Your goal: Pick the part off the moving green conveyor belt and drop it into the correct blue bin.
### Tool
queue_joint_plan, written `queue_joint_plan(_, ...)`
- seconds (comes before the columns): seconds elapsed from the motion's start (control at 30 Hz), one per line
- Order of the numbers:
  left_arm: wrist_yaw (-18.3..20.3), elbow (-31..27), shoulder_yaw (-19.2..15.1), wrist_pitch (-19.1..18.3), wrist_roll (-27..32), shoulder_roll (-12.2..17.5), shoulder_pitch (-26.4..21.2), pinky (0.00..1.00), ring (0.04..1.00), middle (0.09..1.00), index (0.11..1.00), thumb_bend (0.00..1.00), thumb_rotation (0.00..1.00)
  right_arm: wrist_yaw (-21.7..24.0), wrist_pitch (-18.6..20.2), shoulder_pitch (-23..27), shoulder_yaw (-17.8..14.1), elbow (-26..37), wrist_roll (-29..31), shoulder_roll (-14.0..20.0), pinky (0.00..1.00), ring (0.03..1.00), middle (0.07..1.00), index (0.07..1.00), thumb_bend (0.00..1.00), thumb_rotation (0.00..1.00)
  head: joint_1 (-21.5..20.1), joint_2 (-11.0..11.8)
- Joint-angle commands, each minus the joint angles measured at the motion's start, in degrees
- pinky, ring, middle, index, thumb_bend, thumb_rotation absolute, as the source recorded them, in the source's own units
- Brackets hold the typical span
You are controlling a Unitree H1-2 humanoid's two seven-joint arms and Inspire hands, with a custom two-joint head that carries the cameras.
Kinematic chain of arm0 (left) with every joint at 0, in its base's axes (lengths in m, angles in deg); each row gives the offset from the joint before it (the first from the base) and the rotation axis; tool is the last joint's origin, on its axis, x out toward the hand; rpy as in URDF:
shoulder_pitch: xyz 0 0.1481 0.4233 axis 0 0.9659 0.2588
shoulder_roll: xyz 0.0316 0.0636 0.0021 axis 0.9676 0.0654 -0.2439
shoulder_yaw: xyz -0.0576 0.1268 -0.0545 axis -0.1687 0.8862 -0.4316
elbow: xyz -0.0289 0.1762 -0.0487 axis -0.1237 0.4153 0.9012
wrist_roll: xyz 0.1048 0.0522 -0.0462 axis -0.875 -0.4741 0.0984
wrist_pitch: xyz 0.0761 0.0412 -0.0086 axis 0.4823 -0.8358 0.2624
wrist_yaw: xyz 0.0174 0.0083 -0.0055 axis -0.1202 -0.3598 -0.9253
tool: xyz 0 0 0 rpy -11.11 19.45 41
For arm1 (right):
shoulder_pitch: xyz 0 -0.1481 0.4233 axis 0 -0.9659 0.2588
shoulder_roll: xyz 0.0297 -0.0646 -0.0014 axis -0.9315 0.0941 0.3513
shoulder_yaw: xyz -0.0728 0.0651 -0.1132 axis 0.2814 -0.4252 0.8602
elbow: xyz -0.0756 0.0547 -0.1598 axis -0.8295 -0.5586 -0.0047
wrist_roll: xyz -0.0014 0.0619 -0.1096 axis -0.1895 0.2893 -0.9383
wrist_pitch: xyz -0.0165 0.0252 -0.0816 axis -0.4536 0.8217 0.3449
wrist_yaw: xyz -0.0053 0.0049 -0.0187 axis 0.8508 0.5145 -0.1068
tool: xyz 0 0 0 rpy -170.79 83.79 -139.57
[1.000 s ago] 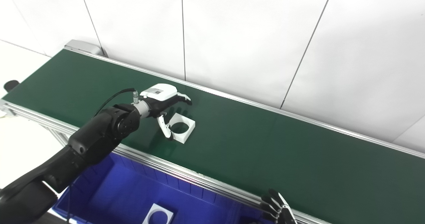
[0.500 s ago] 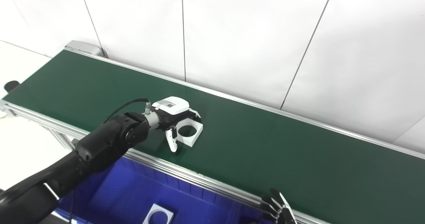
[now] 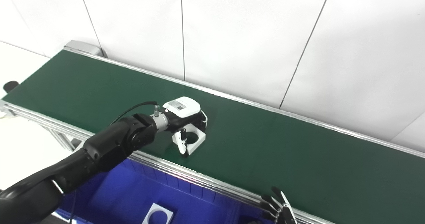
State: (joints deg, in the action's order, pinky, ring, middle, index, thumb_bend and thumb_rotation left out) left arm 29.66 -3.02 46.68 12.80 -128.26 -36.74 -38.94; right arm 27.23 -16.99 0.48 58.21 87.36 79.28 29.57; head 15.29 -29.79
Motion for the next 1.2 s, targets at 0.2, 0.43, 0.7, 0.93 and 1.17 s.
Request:
queue_joint_plan(0.2,1.1,0.2,-0.5,0.2,-0.4,2.1,0.2,0.62,0.548,0.505,0.477,0.52,0.0,-0.1,-3.1,-0.1,-0.2,2.0,0.6,-0.3,0.7,0.773,0.816,0.921,0.56,0.45,0.0,-0.2)
queue_joint_plan(0.43,2.3,-1.4,-1.4,-0.5,0.8,1.8,0.5,0.59,0.5,0.5,0.466,0.5,0.0,0.0,-3.6,0.0,-0.4,1.6,0.8,-0.2,0.7,0.775,0.817,0.92,0.56,0.45,-0.3,-0.2)
queue_joint_plan(0.7,4.2,-11.1,-6.1,-1.2,5.3,1.8,3.7,0.56,0.496,0.503,0.468,0.5,0.0,0.0,-3.4,0.0,-0.4,1.9,0.4,0.0,0.7,0.771,0.813,0.912,0.57,0.44,-0.8,-0.6)
queue_joint_plan(0.93,9.7,-27.5,-11.5,-4.5,9.7,3.3,8.2,0.53,0.447,0.467,0.5,0.5,0.0,0.0,-3.1,-0.3,-0.3,2.4,0.3,0.0,0.69,0.766,0.812,0.907,0.58,0.45,-1.1,-1.1)
queue_joint_plan(1.17,11.7,-39.4,-16.7,-6.7,11.7,4.1,13.2,0.48,0.426,0.447,0.511,0.5,0.0,0.1,-3.3,-0.6,-0.4,2.7,0.6,0.0,0.68,0.761,0.805,0.908,0.6,0.45,-1.2,-1.7)
